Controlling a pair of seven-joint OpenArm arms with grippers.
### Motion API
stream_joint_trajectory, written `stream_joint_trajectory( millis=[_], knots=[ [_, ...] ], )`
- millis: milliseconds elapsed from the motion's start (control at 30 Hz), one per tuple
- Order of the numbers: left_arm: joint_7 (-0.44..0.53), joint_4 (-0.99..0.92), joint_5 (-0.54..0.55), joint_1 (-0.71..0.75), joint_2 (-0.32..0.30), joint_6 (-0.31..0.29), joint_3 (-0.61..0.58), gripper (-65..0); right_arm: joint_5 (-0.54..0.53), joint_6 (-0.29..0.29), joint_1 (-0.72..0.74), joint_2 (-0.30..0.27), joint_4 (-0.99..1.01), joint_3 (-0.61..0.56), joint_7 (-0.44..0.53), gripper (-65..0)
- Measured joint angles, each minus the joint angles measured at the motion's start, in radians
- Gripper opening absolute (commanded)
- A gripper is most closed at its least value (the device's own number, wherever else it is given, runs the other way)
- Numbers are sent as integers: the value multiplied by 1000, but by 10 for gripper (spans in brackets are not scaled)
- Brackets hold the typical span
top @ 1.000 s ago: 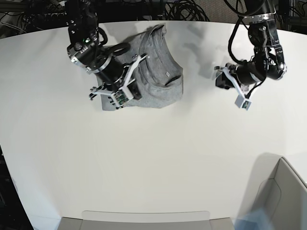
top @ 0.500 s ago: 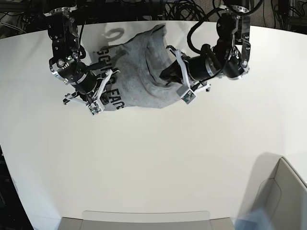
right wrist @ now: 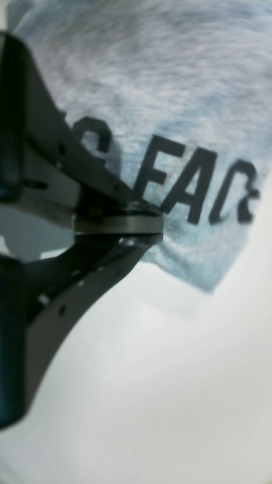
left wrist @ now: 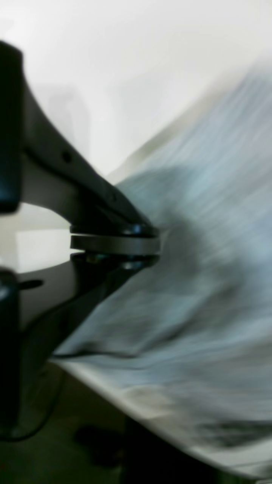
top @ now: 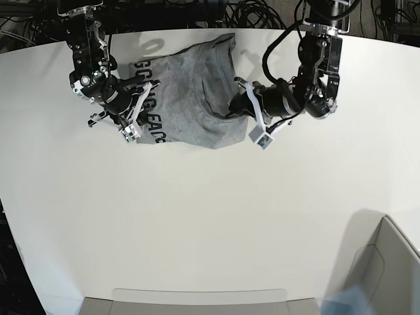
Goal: Fold the T-shirt properly
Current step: 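Grasp the bundle with both grippers and lift it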
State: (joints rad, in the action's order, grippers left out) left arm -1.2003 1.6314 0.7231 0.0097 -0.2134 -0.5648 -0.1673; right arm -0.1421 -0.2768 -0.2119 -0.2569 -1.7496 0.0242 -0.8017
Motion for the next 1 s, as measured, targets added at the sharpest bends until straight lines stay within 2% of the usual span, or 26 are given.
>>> stream_joint_trajectory(
  millis=[367, 533, 667, 767, 900, 1000],
  knots=[
    [-6, -225, -4, -206, 71, 0, 3, -650, 3, 8, -159, 8, -120, -3, -2, -650],
    [-11, -316, -8, -286, 147, 0, -3, -650, 1, 3, -245, 28, -201, -7, -26, -650],
    [-10, -356, -6, -365, 171, 0, -64, -650, 2, 3, -270, 57, -233, -15, -28, -650],
    [-2, -394, -4, -411, 211, 0, -113, -650, 2, 3, -270, 61, -234, -63, -25, -650],
    [51, -476, -3, -447, 261, 0, -155, -650, 0, 4, -270, 64, -234, -109, -25, -650],
    [70, -542, -10, -480, 280, 3, -190, -650, 3, 3, -268, 99, -235, -114, -25, -650]
  ],
)
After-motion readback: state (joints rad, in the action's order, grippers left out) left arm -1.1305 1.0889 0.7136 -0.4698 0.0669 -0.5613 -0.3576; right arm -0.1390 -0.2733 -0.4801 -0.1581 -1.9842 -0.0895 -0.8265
